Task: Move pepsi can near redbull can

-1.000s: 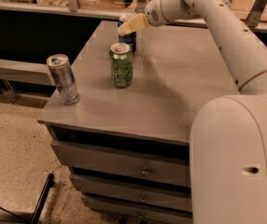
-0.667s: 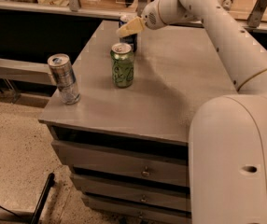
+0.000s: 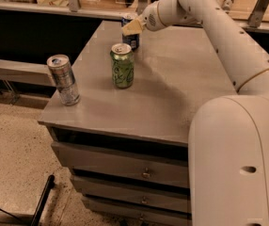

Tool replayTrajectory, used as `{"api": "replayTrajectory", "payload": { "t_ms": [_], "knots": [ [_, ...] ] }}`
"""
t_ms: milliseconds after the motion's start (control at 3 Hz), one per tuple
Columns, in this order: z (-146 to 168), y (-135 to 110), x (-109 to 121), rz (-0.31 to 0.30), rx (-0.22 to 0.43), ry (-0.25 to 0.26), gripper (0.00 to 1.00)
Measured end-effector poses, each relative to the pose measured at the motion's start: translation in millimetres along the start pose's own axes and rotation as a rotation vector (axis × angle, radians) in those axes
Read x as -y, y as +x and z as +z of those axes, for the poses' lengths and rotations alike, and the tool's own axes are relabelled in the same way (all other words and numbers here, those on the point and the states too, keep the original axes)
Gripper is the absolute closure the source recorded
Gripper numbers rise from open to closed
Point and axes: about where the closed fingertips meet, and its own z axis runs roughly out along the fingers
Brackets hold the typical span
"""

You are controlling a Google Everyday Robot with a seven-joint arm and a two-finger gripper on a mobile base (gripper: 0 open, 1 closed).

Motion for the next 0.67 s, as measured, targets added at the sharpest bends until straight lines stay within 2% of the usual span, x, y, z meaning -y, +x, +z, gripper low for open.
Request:
{"api": "replayTrajectory", "payload": {
  "t_ms": [333, 667],
  "knots": [
    [5, -15, -10, -0.029, 0.007, -0.03, 0.96],
    [8, -66, -38, -0.111, 0.037, -0.048, 1.0]
  ]
}}
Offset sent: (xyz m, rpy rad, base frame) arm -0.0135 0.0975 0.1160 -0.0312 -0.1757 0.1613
